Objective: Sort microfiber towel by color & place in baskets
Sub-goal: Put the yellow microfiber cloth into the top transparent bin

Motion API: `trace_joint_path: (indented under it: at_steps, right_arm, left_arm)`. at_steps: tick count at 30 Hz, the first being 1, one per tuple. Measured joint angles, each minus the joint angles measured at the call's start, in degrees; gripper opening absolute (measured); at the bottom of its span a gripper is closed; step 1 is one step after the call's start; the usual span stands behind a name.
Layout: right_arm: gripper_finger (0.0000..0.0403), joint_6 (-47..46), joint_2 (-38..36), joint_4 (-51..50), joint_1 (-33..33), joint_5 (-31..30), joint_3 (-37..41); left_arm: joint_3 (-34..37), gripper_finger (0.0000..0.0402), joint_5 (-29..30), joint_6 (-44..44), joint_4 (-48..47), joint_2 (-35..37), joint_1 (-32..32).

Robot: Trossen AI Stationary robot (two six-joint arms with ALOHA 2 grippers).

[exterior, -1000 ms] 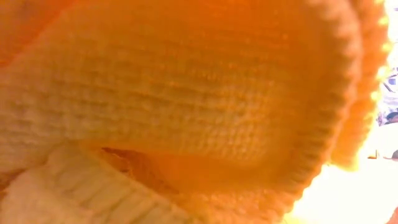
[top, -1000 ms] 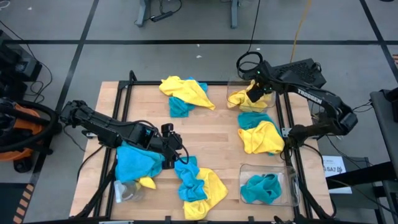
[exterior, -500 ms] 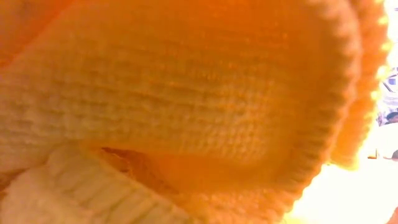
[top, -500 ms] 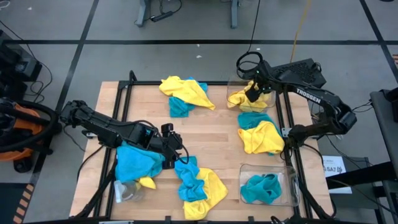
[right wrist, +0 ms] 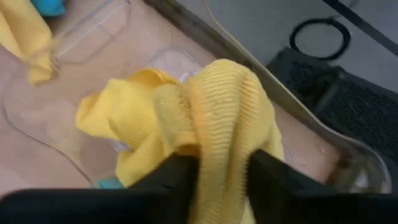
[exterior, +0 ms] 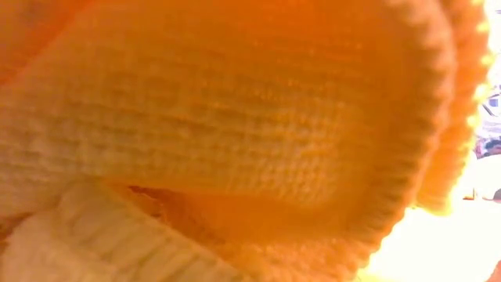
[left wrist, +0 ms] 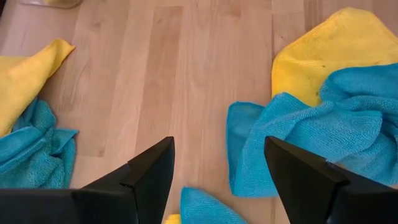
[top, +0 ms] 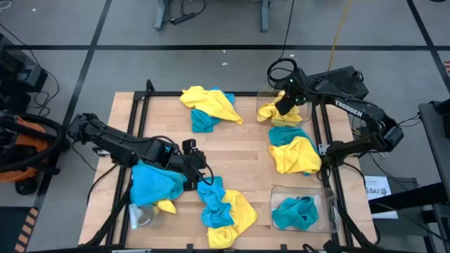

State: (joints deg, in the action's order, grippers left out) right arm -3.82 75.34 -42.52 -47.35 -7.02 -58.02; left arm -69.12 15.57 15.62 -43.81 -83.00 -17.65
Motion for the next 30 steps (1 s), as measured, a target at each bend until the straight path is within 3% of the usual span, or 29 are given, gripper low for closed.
trace_joint_path:
  at_steps: [3,5,17,25,30]
  right_arm:
    - [0.0031,0.98,0.43,3.92,0.00,0.80,2.56]
    - [0.0012,1.45,1.48,7.19,0.00,1.49,4.87]
    - [0.0031,-0.82,12.73,17.96,-0.22,1.24,10.73]
    - [0.0034,-0.27,11.41,16.54,-0.21,1.22,10.73]
    - [0.0065,0.11,6.96,14.16,-0.11,1.17,10.73]
  left_arm:
    - [0.00,0.0255,0.57,-0.01,0.00,0.00,0.00]
    - [0.00,0.0255,0.78,0.00,0.00,0.00,0.00]
    - [-0.02,0.0255,0.81,0.61,0.00,0.00,0.00]
    - [-0.02,0.0255,0.81,0.60,-0.13,0.00,0.00]
    - [-0.04,0.0255,1.18,0.33,-0.49,0.00,0.04]
